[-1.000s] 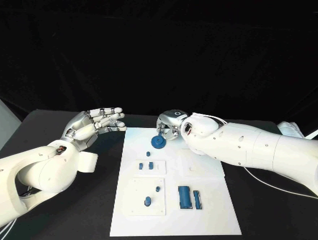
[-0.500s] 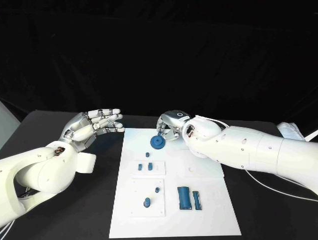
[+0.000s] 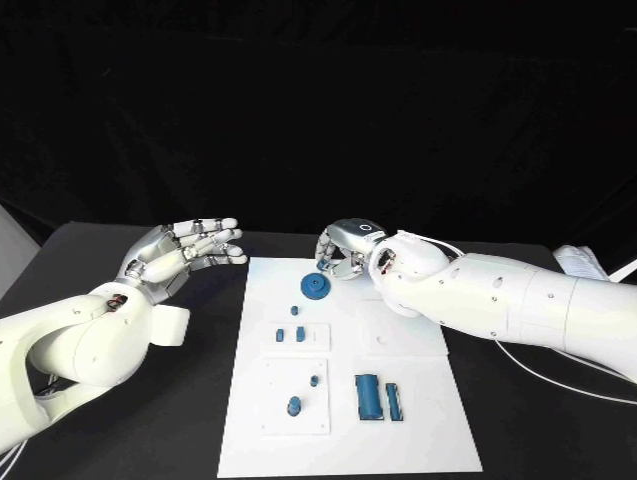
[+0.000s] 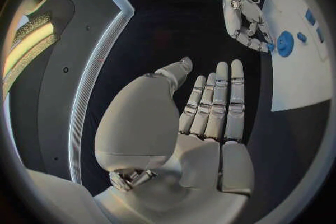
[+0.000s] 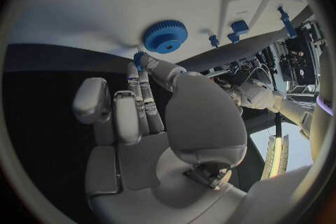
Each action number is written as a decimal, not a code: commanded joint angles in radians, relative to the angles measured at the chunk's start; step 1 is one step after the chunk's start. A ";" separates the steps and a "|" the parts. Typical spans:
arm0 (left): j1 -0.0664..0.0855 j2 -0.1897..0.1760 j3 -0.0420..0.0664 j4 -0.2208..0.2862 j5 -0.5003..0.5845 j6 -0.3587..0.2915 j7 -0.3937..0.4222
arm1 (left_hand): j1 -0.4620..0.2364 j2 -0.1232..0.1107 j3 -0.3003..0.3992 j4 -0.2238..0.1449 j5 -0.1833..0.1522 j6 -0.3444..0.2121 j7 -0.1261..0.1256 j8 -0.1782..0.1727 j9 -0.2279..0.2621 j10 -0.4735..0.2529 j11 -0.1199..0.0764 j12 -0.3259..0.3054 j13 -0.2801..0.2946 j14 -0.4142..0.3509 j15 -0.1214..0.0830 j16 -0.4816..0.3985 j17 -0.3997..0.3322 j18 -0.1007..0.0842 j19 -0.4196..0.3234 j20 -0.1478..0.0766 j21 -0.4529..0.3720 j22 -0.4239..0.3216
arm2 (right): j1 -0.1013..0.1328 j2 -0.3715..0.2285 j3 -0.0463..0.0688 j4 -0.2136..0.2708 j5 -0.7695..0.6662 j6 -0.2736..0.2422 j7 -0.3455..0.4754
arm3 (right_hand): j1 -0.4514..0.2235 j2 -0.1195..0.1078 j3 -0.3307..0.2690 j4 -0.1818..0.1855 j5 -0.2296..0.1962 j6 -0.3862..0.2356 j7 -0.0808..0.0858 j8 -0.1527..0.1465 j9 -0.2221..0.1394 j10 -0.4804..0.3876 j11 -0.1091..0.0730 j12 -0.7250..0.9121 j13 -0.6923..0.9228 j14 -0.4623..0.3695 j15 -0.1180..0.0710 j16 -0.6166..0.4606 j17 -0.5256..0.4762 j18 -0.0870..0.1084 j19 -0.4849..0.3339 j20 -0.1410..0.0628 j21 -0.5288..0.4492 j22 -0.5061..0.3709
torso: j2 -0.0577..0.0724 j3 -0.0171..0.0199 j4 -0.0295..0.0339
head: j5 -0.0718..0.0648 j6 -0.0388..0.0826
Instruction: Assemble the parts on the task board
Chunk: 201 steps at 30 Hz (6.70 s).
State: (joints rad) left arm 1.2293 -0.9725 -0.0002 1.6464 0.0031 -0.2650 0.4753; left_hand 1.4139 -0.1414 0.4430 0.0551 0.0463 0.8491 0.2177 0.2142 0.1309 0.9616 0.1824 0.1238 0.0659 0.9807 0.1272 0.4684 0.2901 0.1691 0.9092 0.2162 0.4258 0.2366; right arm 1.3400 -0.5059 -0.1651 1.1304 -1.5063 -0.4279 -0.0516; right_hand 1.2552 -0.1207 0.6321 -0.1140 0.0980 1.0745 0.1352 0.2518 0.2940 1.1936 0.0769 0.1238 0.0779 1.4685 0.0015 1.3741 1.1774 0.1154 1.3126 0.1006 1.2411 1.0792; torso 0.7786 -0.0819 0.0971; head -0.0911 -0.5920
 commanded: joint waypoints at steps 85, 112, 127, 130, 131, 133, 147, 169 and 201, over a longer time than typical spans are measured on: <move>0.001 0.002 0.000 -0.008 -0.002 0.017 0.005 | -0.015 0.002 0.008 -0.005 0.003 -0.001 0.027 0.002 0.000 -0.006 0.005 -0.012 -0.001 -0.019 -0.001 0.013 0.005 0.005 -0.016 0.002 0.016 0.009 | -0.015 -0.188 -0.012 0.243 -0.167 0.106 -0.244 | -0.011 -0.127 -0.134 0.071 0.037 -0.135 -0.001 -0.065 0.025 -0.130 0.025 -0.042 -0.008 0.006 0.015 -0.026 -0.076 0.001 -0.036 0.019 -0.088 -0.078 | -0.011 0.0113 -0.0248 | -0.005 -0.021; 0.001 0.008 0.000 -0.013 -0.002 0.025 0.002 | -0.016 0.000 0.008 -0.006 0.003 -0.002 0.027 0.001 -0.001 -0.007 0.006 -0.013 -0.001 -0.022 0.000 0.015 0.006 0.005 -0.019 0.002 0.017 0.011 | -0.019 -0.078 -0.005 0.259 -0.055 0.024 -0.196 | 0.115 -0.104 -0.340 0.236 0.094 -0.164 0.016 -0.110 0.023 -0.188 0.019 0.102 0.000 0.015 0.012 -0.008 -0.062 0.000 -0.008 0.016 -0.115 -0.071 | -0.009 0.0083 -0.0183 | 0.001 -0.026; 0.001 0.010 0.000 -0.014 -0.002 0.023 0.001 | -0.016 0.000 0.008 -0.006 0.003 -0.002 0.027 0.001 -0.001 -0.007 0.006 -0.013 -0.001 -0.022 0.000 0.015 0.006 0.005 -0.019 0.002 0.017 0.011 | -0.026 -0.003 -0.004 0.178 -0.076 0.059 -0.268 | 0.122 -0.103 -0.323 0.246 0.108 -0.171 0.021 -0.119 0.021 -0.181 0.018 0.115 -0.001 0.018 0.010 0.001 -0.051 -0.001 -0.002 0.014 -0.108 -0.059 | -0.008 0.0043 -0.0148 | 0.001 -0.033; 0.001 0.011 0.000 -0.014 -0.002 0.023 0.000 | -0.016 0.000 0.008 -0.006 0.003 -0.002 0.027 0.001 -0.001 -0.007 0.006 -0.013 -0.001 -0.022 0.000 0.015 0.006 0.005 -0.019 0.002 0.017 0.011 | -0.026 0.000 -0.004 0.171 -0.092 0.064 -0.285 | 0.115 -0.110 -0.326 0.254 0.106 -0.175 0.012 -0.123 0.021 -0.184 0.017 0.119 0.000 0.016 0.010 -0.001 -0.057 0.001 -0.009 0.014 -0.118 -0.069 | -0.008 0.0054 -0.0147 | 0.002 -0.035; 0.001 0.010 0.000 -0.014 -0.002 0.023 0.000 | -0.016 0.000 0.008 -0.006 0.003 -0.002 0.027 0.001 -0.001 -0.007 0.006 -0.013 -0.001 -0.022 0.000 0.015 0.006 0.005 -0.019 0.002 0.017 0.011 | -0.026 0.000 -0.004 0.171 -0.095 0.062 -0.287 | 0.115 -0.111 -0.327 0.255 0.106 -0.175 0.012 -0.124 0.021 -0.183 0.016 0.121 0.000 0.016 0.010 -0.001 -0.057 0.001 -0.009 0.013 -0.119 -0.069 | -0.008 0.0059 -0.0148 | 0.002 -0.036; 0.001 0.010 0.000 -0.014 -0.002 0.023 0.000 | -0.016 0.000 0.008 -0.006 0.003 -0.002 0.027 0.001 -0.001 -0.007 0.006 -0.013 -0.001 -0.022 0.000 0.015 0.006 0.005 -0.019 0.002 0.017 0.011 | -0.026 -0.004 -0.004 0.175 -0.105 0.044 -0.292 | 0.108 -0.120 -0.326 0.266 0.103 -0.172 0.010 -0.124 0.023 -0.155 0.005 0.164 0.019 0.018 0.002 0.008 -0.042 -0.002 -0.003 0.008 -0.109 -0.053 | -0.008 0.0063 -0.0144 | 0.003 -0.036; 0.001 0.010 0.000 -0.018 -0.002 0.023 -0.002 | -0.016 0.000 0.008 -0.006 0.003 -0.002 0.027 0.001 -0.001 -0.007 0.006 -0.013 -0.001 -0.022 0.000 0.015 0.006 0.005 -0.019 0.002 0.017 0.011 | -0.026 -0.041 0.001 0.221 0.048 0.023 -0.298 | 0.138 -0.119 -0.407 0.340 0.141 -0.165 0.000 -0.115 0.055 0.203 -0.021 1.366 1.293 0.090 -0.019 0.176 0.327 -0.052 0.121 -0.018 0.093 0.219 | -0.007 0.0072 -0.0149 | 0.013 -0.040; 0.001 0.018 0.000 -0.024 -0.002 0.026 -0.003 | -0.017 0.001 0.010 -0.008 0.003 -0.003 0.028 0.001 -0.001 -0.008 0.006 -0.014 0.000 -0.025 0.000 0.018 0.007 0.005 -0.022 0.003 0.021 0.013 | -0.025 -0.014 0.002 0.173 0.191 0.064 -0.315 | 0.127 -0.102 -0.404 0.371 0.168 -0.145 0.010 -0.101 0.061 0.296 -0.010 1.414 1.403 0.101 -0.007 0.195 0.386 -0.064 0.149 -0.004 0.146 0.282 | -0.007 0.0050 -0.0138 | 0.015 -0.048; 0.001 0.021 0.000 -0.033 -0.002 0.031 -0.007 | -0.017 0.001 0.010 -0.008 0.003 -0.003 0.028 0.001 -0.001 -0.008 0.006 -0.014 0.000 -0.025 0.000 0.018 0.007 0.005 -0.022 0.003 0.021 0.013 | -0.026 0.006 0.002 0.170 0.130 -0.020 -0.339 | 0.192 -0.077 -0.308 0.343 0.115 -0.057 -0.016 -0.041 0.078 0.323 -0.033 1.422 1.433 0.102 -0.024 0.197 0.393 -0.069 0.159 -0.015 0.170 0.318 | -0.009 0.0063 -0.0160 | 0.016 -0.051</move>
State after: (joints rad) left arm 1.2293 -0.9533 -0.0007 1.6133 0.0031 -0.2537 0.4643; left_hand 1.4059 -0.1415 0.4499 0.0482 0.0463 0.8491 0.2177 0.2142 0.1308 0.9579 0.1860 0.1155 0.0659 0.9630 0.1307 0.4829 0.2960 0.1692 0.8916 0.2197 0.4435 0.2483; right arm 1.3151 -0.5018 -0.1626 1.2965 -1.3434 -0.4121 -0.3781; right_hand 1.4419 -0.2041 0.3168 0.2292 0.2077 1.0018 0.1293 0.2053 0.3645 1.4679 0.0511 1.5411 1.3077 1.4653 -0.0168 1.5672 1.3076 0.0614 1.4670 0.0927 1.4071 1.3075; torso 0.7704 -0.0749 0.0801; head -0.0742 -0.6447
